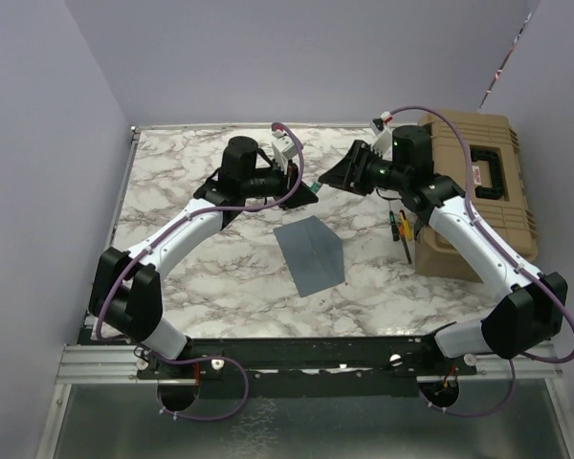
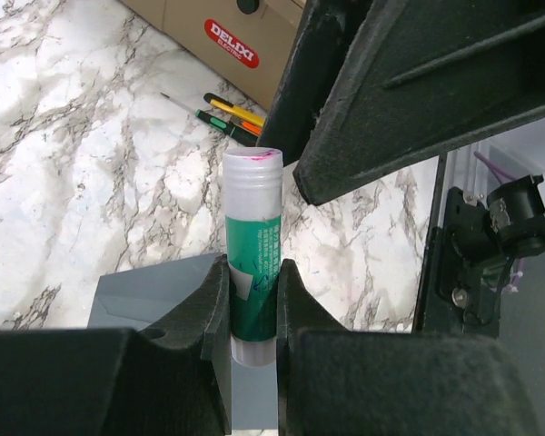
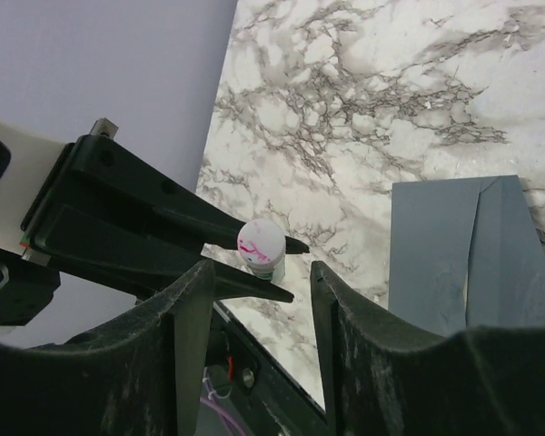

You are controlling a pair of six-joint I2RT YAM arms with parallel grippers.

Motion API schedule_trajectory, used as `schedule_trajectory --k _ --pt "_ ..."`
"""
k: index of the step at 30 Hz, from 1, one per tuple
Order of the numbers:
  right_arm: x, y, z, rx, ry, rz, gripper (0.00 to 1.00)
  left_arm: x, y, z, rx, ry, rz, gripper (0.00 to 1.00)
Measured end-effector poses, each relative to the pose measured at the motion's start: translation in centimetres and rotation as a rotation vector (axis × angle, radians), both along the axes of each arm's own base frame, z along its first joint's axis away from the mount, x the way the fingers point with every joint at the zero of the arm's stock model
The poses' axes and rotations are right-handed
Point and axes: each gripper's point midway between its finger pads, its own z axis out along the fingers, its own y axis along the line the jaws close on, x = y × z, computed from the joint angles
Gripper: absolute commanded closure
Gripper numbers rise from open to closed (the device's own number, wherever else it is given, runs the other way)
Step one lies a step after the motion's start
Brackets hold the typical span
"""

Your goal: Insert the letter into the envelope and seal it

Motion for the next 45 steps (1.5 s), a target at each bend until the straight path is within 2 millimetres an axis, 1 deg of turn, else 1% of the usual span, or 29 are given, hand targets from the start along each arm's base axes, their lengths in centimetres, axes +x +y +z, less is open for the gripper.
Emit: schedule_trajectory --k 5,10,13,21,23,26,27,29,32,37,39,42,44,45 --pt "-0.6 0.3 -0.2 0.007 0.005 0.035 0.49 -0.3 0.3 0.4 0.013 -0.041 -0.01 1.0" --pt "-1.0 0.5 -1.3 0.01 0.031 0.057 0.5 -0.3 0.4 0.4 0.018 -0.055 -0.015 1.0" --pt "-0.9 0.7 -1.2 0.019 0.027 0.064 0.53 -0.3 0.4 0.4 0.019 -0.062 -0.018 1.0" --pt "-0.7 1.3 -1.1 0.042 0.016 0.093 0.53 -1.0 0.4 0.0 0.024 -0.053 -0.052 1.0" --pt "-0.7 1.3 -1.1 0.046 0.016 0.097 0.58 -1.2 0.4 -0.1 0.025 -0.048 -0.06 1.0" --pt "-0.8 1.4 -0.9 0.052 0.014 0.105 0.69 -1.6 0.6 -0.3 0.031 -0.044 -0.066 1.0" --pt "-0.8 1.5 -0.9 0.054 0.014 0.11 0.7 -1.7 0.6 -0.2 0.032 -0.045 -0.067 1.0" --pt "-1.0 1.6 -0.9 0.061 0.016 0.124 0.7 -1.7 0.7 -0.2 0.033 -0.048 -0.067 1.0" --pt "-1.2 1.8 -0.9 0.068 0.022 0.144 0.63 -1.8 0.7 -0.1 0.035 -0.047 -0.069 1.0" --pt "-1.6 2.2 -1.1 0.078 0.033 0.18 0.63 -1.9 0.7 -0.1 0.034 -0.049 -0.069 1.0" --pt "-1.8 2.3 -1.2 0.083 0.041 0.196 0.7 -2.0 0.8 -0.1 0.035 -0.048 -0.069 1.0" --pt "-1.9 2.4 -1.5 0.083 0.049 0.206 0.88 -2.1 0.8 -0.1 0.035 -0.047 -0.069 1.0" --pt "-1.9 2.4 -1.7 0.08 0.044 0.208 0.98 -2.1 0.9 -0.1 0.035 -0.045 -0.068 1.0" --pt "-1.8 2.4 -1.7 0.079 0.041 0.209 0.99 -2.2 0.9 -0.2 0.036 -0.042 -0.067 1.0"
